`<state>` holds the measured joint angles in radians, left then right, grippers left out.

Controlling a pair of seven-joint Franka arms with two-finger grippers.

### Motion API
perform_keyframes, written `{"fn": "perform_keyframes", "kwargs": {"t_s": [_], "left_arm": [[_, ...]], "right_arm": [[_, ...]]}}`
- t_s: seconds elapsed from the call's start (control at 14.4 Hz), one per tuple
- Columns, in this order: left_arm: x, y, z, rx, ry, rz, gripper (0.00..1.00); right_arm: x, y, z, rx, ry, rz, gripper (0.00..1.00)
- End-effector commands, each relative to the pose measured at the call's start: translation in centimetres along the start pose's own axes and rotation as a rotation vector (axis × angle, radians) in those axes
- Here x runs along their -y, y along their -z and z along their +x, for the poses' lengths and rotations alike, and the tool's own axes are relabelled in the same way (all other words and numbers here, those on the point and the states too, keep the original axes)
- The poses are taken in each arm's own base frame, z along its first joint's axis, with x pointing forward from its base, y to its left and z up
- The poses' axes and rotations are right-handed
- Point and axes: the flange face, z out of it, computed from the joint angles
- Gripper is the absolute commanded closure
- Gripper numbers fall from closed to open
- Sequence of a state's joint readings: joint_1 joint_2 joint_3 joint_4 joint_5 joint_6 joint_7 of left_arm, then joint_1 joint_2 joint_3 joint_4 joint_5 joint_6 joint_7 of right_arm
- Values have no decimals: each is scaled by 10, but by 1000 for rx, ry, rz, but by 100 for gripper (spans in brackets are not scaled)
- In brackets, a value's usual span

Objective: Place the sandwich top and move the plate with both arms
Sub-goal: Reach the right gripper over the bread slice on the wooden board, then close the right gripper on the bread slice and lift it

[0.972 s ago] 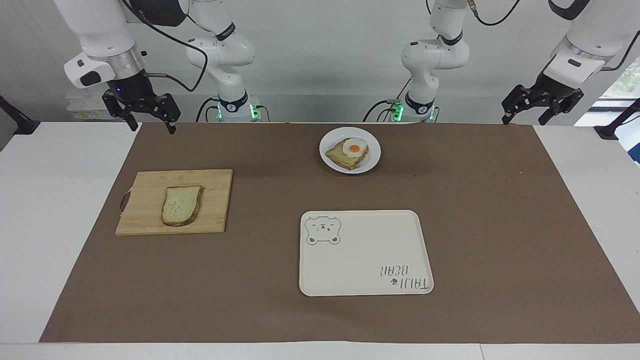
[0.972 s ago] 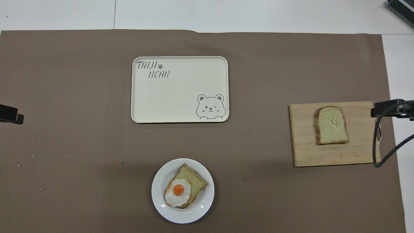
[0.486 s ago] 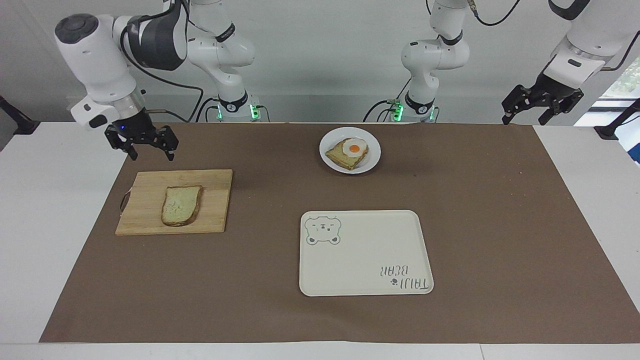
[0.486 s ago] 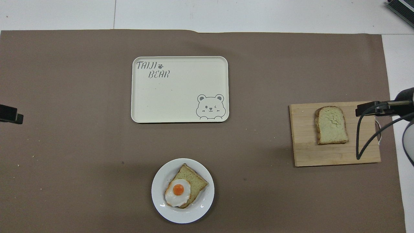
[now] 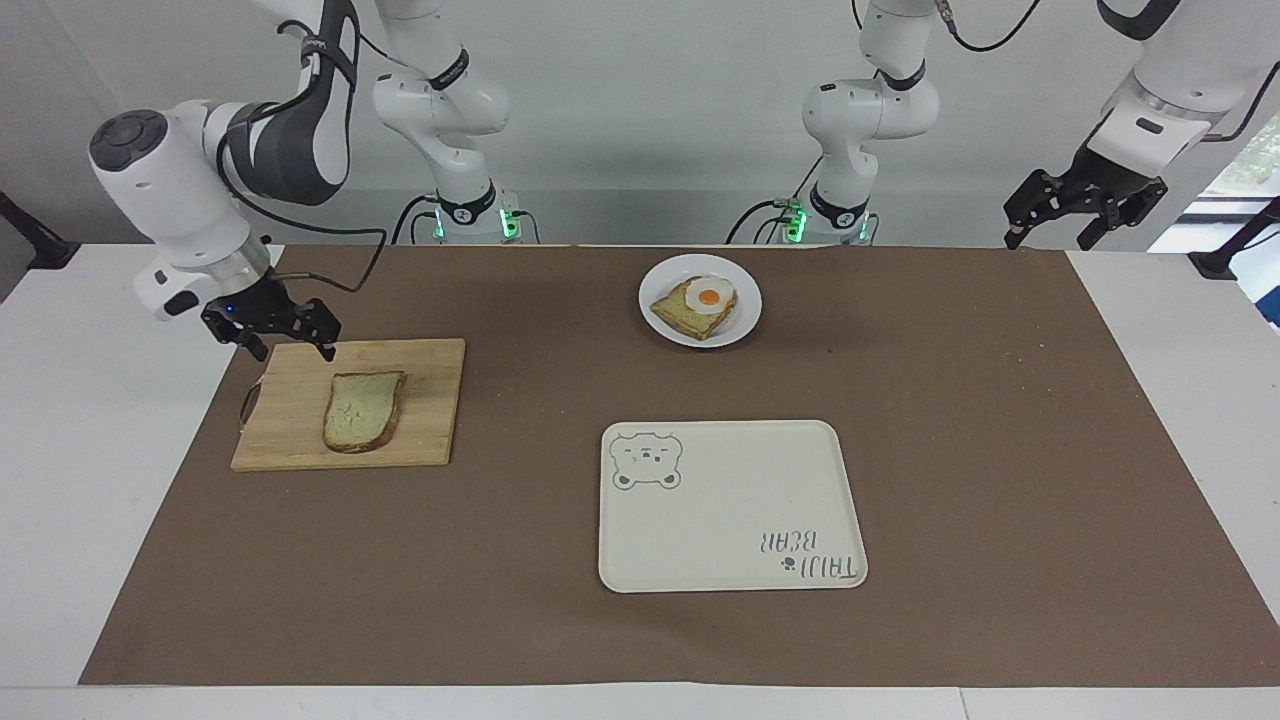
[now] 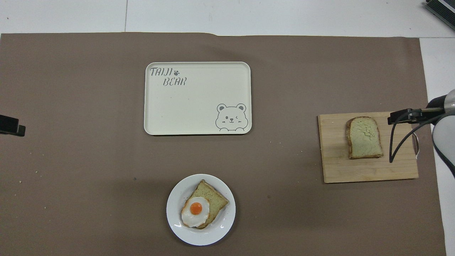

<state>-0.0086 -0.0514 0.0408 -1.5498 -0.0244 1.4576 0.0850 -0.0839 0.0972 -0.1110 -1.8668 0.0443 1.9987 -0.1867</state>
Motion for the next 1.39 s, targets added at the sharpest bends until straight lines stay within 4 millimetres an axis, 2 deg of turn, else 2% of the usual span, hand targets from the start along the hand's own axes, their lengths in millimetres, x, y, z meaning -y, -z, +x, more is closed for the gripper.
{"fn": "perform_keyframes", "kwargs": {"t_s": [0.0,0.21,0.49,0.69,1.04,1.11,1.18,1.25,1.32], "left_arm": [[2,3,-5,-3,11,-2,0],[2,3,-5,-3,11,-2,0],[2,3,-5,-3,11,-2,0],[2,3,-5,-3,11,-2,0],[2,3,-5,-3,11,-2,0],[2,3,-5,-3,11,-2,0],[2,3,-5,-3,11,-2,0],[2,3,-5,-3,11,-2,0],[2,3,-5,-3,11,-2,0]], "right_arm": [[11,-42,21,-28,31,14,0],[2,-89,19,42,42,22,0],[-24,-132,1,46,42,79,0],[-33,-146,-10,67,71,102,0],[-34,-154,-19,88,87,111,0],[-35,-155,-19,89,94,112,5],[-34,-156,-19,87,88,118,20],[-34,-156,-19,82,77,130,50],[-33,-156,-19,82,75,132,100]]}}
